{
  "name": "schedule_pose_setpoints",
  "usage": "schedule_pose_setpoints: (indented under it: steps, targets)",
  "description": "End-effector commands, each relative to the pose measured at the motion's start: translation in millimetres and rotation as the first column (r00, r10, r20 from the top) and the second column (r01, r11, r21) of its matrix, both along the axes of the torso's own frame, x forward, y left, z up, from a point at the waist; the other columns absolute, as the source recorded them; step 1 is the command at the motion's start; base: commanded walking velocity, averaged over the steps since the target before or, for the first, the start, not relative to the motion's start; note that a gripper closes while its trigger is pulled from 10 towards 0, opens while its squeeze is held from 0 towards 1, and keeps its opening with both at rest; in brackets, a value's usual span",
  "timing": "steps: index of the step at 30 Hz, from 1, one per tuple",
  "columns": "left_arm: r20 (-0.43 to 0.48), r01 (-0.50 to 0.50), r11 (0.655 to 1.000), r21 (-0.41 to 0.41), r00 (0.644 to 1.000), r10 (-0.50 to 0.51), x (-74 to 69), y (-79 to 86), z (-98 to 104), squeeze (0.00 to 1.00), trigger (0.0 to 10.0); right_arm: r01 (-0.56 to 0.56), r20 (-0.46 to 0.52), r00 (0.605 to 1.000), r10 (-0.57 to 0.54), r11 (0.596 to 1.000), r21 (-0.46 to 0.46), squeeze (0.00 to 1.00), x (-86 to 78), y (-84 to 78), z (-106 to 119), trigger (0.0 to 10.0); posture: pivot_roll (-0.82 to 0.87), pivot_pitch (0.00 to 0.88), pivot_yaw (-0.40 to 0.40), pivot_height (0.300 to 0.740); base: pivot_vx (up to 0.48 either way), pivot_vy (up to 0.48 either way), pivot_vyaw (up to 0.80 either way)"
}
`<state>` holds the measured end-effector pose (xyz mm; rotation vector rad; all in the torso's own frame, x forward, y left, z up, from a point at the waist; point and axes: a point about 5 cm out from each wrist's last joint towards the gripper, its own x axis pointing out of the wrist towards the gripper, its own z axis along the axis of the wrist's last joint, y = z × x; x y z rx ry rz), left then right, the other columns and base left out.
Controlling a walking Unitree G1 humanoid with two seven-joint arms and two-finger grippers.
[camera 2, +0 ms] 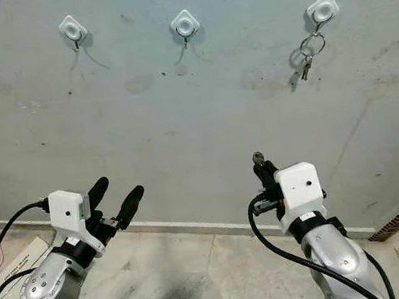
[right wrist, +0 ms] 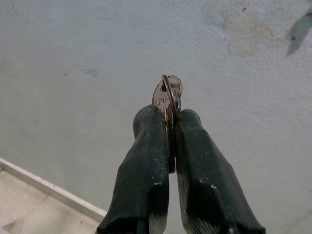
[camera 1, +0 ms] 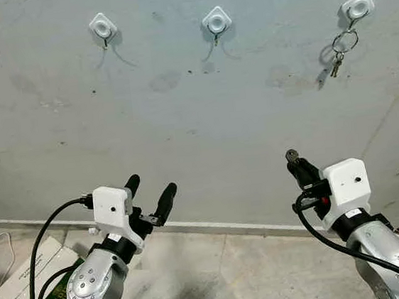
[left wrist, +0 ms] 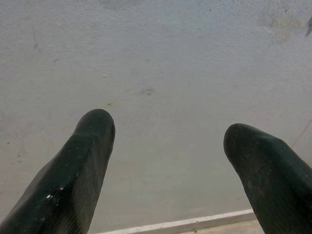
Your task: Hang keys on a hook
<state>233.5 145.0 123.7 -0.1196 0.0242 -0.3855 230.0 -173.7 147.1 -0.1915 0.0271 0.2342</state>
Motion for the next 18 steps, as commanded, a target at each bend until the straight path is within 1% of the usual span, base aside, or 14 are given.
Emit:
schedule_pose_setpoints:
  steps: [1, 18]
  targets:
    - [0.012, 0.012, 1.0, 0.007, 1.0, -0.012, -1.1, -0.2, 3.7, 0.0, 10.0, -0.014, 0.017, 1.0, 0.014, 1.0, 0.001, 0.0, -0.5, 3.2, 5.6, 10.0, -0.05, 0.089, 0.051, 0.74, 0.247, 0.0, 0.0]
    - [0.003, 0.022, 1.0, 0.009, 1.0, -0.022, -0.9, -1.4, 1.8, 0.0, 10.0, -0.022, 0.007, 1.0, 0.022, 1.0, 0.004, 0.0, 0.4, 6.5, 4.0, 10.0, -0.05, 0.087, 0.052, 0.74, 0.282, 0.0, 0.0]
